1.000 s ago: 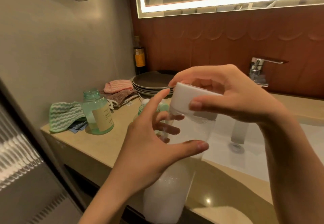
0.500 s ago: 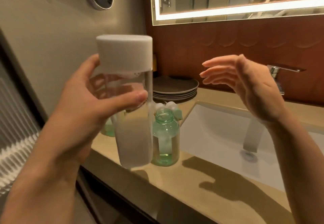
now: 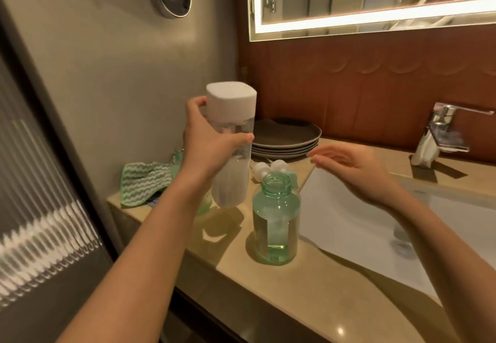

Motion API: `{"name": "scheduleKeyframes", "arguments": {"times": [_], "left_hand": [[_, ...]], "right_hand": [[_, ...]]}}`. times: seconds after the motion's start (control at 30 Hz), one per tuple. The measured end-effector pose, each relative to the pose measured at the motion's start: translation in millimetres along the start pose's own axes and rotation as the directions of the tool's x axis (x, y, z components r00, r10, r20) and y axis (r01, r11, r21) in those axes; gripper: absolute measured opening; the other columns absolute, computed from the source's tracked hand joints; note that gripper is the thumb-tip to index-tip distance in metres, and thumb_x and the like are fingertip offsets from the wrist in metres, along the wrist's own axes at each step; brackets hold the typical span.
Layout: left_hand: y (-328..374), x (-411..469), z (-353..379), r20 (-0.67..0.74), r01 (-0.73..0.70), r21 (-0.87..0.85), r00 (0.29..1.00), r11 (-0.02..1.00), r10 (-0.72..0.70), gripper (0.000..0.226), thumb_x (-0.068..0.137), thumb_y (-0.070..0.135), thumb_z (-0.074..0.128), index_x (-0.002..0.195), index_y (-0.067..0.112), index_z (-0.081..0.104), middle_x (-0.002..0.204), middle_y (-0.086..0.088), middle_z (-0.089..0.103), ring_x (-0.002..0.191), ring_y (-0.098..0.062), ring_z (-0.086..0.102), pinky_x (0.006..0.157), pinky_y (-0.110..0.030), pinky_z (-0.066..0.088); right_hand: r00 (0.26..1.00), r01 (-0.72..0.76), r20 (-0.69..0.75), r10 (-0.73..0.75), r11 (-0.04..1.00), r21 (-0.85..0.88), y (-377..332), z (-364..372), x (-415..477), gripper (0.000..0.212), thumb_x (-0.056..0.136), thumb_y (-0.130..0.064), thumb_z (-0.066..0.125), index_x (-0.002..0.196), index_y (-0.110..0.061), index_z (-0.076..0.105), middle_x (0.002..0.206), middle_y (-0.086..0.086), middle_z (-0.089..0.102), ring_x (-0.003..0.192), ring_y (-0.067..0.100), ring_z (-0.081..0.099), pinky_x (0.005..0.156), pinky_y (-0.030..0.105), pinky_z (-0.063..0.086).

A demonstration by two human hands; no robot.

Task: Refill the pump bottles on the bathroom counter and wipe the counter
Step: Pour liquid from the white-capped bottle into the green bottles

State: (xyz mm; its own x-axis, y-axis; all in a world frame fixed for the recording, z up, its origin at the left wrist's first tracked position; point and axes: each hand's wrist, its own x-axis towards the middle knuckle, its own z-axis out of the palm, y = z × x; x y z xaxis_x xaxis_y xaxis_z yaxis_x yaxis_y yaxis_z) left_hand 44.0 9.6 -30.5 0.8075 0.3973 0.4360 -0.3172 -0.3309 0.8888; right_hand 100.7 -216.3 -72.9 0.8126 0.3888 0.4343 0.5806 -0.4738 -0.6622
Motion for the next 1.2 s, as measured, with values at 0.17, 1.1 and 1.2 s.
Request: {"name": "scheduleKeyframes", "arguments": {"times": [0.17, 1.1, 1.2], "left_hand": [[-30, 12, 26, -0.024, 0.059, -0.016, 0.998, 0.998, -0.059, 0.077, 0.070, 0.002, 0.078, 0.113, 0.032, 0.022, 0.122, 0.001, 0.046, 0.104, -0.012, 0.053, 0.095, -0.034, 0.043], [-107, -5, 45, 0.084, 0.108, 0.174, 0.989, 0.979, -0.124, 0.112, 0.085, 0.015, 0.069, 0.144, 0.036, -0.023, 0.157, -0.003, -0.019, 0.142, -0.017, -0.023, 0.118, -0.042, 0.000], [-107, -17, 43, 0.108, 0.136, 0.174, 0.982, 0.975, -0.157, 0.103, 0.089, 0.016, 0.065, 0.145, 0.037, -0.020, 0.158, 0.001, -0.018, 0.141, -0.014, -0.025, 0.116, -0.040, -0.004]], "right_hand": [[0.984, -0.151, 0.072, 0.162, 0.980, -0.132, 37, 30, 27, 0.023, 0.091, -0.029, 0.059, 0.112, -0.019, 0.062, 0.106, -0.002, 0.064, 0.094, 0.013, 0.060, 0.078, 0.024, 0.046], [0.983, -0.177, -0.128, 0.133, 0.878, -0.445, 34, 63, 27, 0.038, 0.081, -0.029, 0.069, 0.114, -0.016, 0.055, 0.108, 0.005, 0.062, 0.090, 0.021, 0.055, 0.074, 0.033, 0.047], [0.981, -0.161, -0.164, 0.099, 0.892, -0.423, 26, 48, 25, 0.038, 0.079, -0.025, 0.071, 0.113, -0.014, 0.058, 0.104, 0.006, 0.064, 0.085, 0.020, 0.055, 0.069, 0.031, 0.044]]}}
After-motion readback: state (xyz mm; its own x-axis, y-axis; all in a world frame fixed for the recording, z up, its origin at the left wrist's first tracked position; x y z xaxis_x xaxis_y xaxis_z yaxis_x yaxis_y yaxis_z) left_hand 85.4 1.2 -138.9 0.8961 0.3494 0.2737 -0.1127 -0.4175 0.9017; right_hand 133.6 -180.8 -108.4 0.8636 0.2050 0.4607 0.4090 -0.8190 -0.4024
